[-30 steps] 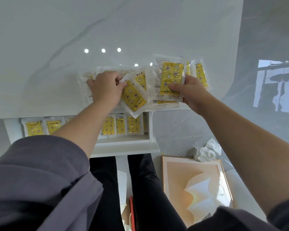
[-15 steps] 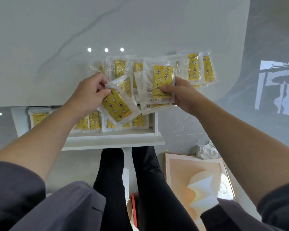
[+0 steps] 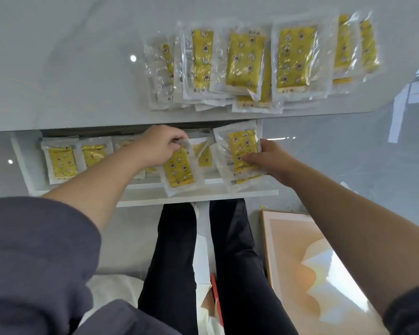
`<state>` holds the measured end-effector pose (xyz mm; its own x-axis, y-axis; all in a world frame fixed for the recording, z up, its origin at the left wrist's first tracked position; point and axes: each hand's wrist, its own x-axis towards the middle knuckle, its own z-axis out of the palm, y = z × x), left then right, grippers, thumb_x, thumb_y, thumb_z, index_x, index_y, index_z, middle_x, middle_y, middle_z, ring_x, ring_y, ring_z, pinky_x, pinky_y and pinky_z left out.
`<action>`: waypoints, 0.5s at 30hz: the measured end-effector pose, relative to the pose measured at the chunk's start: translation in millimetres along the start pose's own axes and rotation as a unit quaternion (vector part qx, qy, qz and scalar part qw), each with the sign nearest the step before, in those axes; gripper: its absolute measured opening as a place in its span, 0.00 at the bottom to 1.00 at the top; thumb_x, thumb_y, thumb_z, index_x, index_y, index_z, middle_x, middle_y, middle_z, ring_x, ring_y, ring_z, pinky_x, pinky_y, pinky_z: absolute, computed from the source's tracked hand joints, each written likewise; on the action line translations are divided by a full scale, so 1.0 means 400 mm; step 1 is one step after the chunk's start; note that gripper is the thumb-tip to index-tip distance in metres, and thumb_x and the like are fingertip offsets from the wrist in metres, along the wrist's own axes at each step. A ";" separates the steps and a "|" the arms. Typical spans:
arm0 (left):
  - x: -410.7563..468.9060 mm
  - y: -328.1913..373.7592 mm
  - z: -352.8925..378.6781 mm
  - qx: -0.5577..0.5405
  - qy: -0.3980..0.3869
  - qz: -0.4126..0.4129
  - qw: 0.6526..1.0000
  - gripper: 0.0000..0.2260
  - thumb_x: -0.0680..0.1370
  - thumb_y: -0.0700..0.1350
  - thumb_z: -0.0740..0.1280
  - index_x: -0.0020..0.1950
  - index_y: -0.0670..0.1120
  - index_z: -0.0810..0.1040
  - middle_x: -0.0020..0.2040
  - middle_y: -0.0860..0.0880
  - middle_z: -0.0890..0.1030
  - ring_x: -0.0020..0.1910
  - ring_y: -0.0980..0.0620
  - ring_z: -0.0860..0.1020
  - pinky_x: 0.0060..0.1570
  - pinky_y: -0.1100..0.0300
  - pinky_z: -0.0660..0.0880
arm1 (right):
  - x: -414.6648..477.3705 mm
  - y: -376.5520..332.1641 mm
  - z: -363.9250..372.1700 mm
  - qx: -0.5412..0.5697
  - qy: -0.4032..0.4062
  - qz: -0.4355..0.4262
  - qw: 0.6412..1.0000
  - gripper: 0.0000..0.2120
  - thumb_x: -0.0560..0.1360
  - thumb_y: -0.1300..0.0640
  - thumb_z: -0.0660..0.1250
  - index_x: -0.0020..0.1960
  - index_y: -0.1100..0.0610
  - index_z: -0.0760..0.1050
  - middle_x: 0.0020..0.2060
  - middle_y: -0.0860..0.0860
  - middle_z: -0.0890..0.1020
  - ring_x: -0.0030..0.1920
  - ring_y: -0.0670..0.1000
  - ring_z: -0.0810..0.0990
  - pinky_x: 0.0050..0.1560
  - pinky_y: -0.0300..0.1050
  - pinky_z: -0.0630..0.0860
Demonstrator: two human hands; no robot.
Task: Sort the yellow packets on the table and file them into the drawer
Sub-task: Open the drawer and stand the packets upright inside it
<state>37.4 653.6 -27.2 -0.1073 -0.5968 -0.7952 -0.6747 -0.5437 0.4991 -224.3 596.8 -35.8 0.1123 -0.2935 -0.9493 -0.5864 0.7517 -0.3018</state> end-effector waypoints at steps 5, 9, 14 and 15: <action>0.118 -0.014 0.084 -0.056 -0.017 -0.004 0.998 0.14 0.81 0.37 0.62 0.63 0.49 0.78 0.55 0.51 0.77 0.55 0.51 0.74 0.53 0.58 0.68 | 0.090 0.041 0.035 0.036 0.100 -0.020 0.994 0.09 0.74 0.64 0.70 0.45 0.51 0.74 0.50 0.55 0.83 0.49 0.55 0.83 0.54 0.53 0.80; 0.175 -0.082 0.148 0.025 -0.007 -0.013 1.000 0.15 0.80 0.36 0.61 0.63 0.49 0.78 0.59 0.46 0.79 0.57 0.45 0.75 0.52 0.58 0.70 | 0.135 0.042 0.051 0.036 0.129 -0.054 0.990 0.08 0.75 0.63 0.69 0.46 0.52 0.74 0.43 0.49 0.82 0.47 0.52 0.82 0.48 0.46 0.79; 0.202 -0.159 0.128 0.107 0.086 -0.030 0.990 0.18 0.79 0.34 0.58 0.62 0.51 0.77 0.58 0.46 0.79 0.53 0.43 0.76 0.47 0.56 0.71 | 0.169 0.038 0.088 -0.023 0.116 -0.066 0.991 0.10 0.74 0.62 0.70 0.46 0.49 0.72 0.46 0.48 0.82 0.51 0.53 0.82 0.54 0.50 0.79; 0.202 -0.170 0.121 0.121 0.092 -0.013 0.988 0.20 0.79 0.33 0.58 0.64 0.50 0.77 0.58 0.46 0.77 0.54 0.43 0.76 0.48 0.56 0.71 | 0.175 0.036 0.096 -0.029 0.116 -0.066 0.991 0.10 0.74 0.62 0.70 0.47 0.50 0.73 0.47 0.49 0.82 0.51 0.53 0.82 0.55 0.51 0.79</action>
<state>39.3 670.7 -142.1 0.0314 -0.6944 -0.7189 -0.8333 -0.4154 0.3649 -194.0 609.7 -109.9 0.0080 -0.5202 -0.8540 -0.6247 0.6643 -0.4105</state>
